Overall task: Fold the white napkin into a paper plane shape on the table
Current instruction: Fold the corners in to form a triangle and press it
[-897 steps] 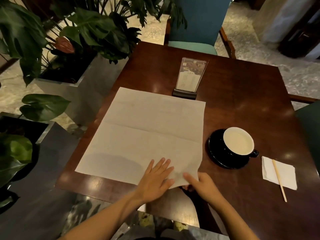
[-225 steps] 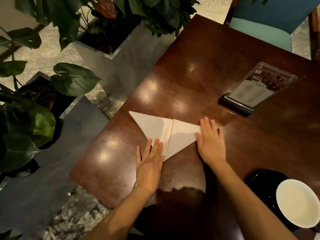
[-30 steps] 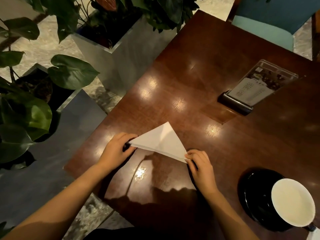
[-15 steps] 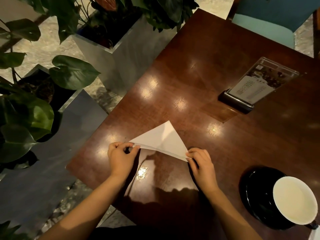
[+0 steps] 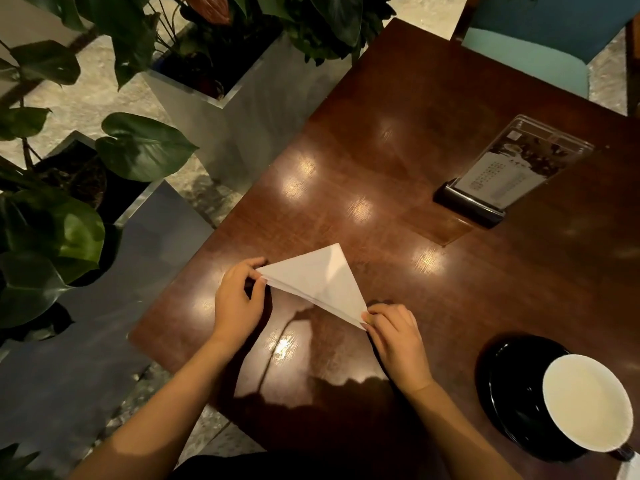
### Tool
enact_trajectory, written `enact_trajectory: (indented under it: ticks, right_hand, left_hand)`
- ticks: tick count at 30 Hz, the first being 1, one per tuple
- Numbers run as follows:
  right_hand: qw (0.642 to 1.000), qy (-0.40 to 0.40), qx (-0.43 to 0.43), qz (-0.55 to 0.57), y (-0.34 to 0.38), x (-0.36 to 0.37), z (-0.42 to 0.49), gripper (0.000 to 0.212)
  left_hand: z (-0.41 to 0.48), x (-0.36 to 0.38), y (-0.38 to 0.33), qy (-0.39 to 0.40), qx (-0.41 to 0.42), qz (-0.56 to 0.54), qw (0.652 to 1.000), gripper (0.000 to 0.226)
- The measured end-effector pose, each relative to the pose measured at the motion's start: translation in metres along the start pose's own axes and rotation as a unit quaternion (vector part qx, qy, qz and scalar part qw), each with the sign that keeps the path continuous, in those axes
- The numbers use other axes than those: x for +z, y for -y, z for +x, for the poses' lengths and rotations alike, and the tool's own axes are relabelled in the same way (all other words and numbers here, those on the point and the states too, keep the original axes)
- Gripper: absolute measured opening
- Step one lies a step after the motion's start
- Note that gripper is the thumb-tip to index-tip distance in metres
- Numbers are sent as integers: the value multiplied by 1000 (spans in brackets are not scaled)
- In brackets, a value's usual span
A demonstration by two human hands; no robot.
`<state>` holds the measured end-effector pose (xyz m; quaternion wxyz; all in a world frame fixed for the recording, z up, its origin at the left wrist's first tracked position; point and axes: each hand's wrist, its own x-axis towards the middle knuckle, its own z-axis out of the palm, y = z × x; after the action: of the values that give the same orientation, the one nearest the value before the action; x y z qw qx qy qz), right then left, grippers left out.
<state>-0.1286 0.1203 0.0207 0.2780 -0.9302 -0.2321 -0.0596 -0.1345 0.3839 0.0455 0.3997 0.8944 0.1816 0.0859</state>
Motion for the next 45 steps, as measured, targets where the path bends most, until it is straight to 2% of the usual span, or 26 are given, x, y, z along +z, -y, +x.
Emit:
enact_trajectory:
  ticks: [6, 15, 18, 20, 24, 27, 31, 33, 35, 37, 39, 41, 43, 45]
  right_hand:
    - [999, 7, -31, -2, -1, -1, -1, 21]
    - [996, 27, -83, -23, -3, -7, -10, 18]
    - [997, 46, -48, -25, 3, -6, -14, 17]
    - [998, 53, -15, -24, 10, -2, -18, 19]
    - [999, 28, 20, 3, 10, -5, -19, 7]
    - [1000, 4, 19, 1, -1, -16, -9, 8]
    - [1000, 5, 6, -2, -6, -22, -3, 4]
    - [1000, 2, 15, 2, -6, -21, -4, 4]
    - [1000, -5, 14, -1, -6, -19, -5, 4]
    - [1000, -10, 11, -7, -5, -17, -6, 6]
    - [1000, -12, 5, -13, -4, -17, -6, 5]
    - [1000, -15, -2, -15, -5, -16, -6, 3]
    - [1000, -20, -11, -13, -6, -16, -7, 9]
    - [1000, -21, -13, -16, -9, -16, -9, 13]
  left_hand:
    - [11, 2, 11, 44, -18, 16, 999, 20]
    - [20, 4, 8, 89, 24, 32, 995, 20]
    - [17, 4, 9, 89, 77, 86, 989, 19]
    - [14, 1, 10, 88, 85, 88, 989, 11]
    - [8, -9, 11, 120, 109, 78, 984, 11]
    - [-7, -12, 13, 159, 150, 103, 970, 12]
    - [-11, -8, 2, 154, 148, 192, 958, 10]
    - [-5, -14, -2, 177, 140, 203, 953, 16]
    - [0, -24, -7, 187, 120, 205, 953, 39]
    - [-2, -22, -24, 132, 147, 180, 964, 55]
    - [-10, 2, -49, 97, 199, 158, 962, 55]
    - [-25, 38, -61, 123, 237, 208, 941, 51]
    - [-32, 60, -52, 163, 214, 270, 925, 55]
    - [-31, 64, -30, 171, 198, 306, 915, 62]
